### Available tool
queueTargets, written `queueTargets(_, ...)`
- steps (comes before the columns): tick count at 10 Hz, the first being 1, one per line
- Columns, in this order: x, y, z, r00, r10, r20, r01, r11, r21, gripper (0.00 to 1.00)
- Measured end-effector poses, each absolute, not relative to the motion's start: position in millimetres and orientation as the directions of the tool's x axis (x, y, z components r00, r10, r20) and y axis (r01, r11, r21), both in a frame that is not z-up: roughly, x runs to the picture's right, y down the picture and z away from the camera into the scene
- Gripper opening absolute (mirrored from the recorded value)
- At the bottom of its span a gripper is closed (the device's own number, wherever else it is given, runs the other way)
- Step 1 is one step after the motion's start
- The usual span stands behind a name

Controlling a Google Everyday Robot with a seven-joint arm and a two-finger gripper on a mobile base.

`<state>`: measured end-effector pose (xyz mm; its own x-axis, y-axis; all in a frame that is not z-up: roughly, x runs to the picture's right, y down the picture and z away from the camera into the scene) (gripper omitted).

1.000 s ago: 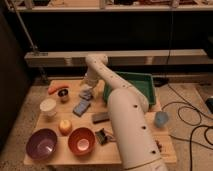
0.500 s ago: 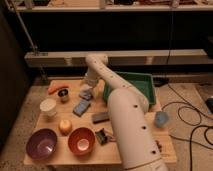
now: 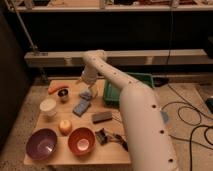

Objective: Place apple in paper cup

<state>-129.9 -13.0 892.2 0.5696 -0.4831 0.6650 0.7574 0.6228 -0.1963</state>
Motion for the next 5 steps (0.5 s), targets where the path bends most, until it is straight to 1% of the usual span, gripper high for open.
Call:
queueTargets(2,-147,-12,832,0.514,-0.536,0.669,0.800,0.582,-0.148,0.80)
queueTargets(3,-151,-6,808,0.493,-0.557,0.669,0.816,0.564,-0.131,0.80)
queueTargets(5,-156,8,776,0.455,-0.589,0.668,0.841,0.530,-0.106,0.80)
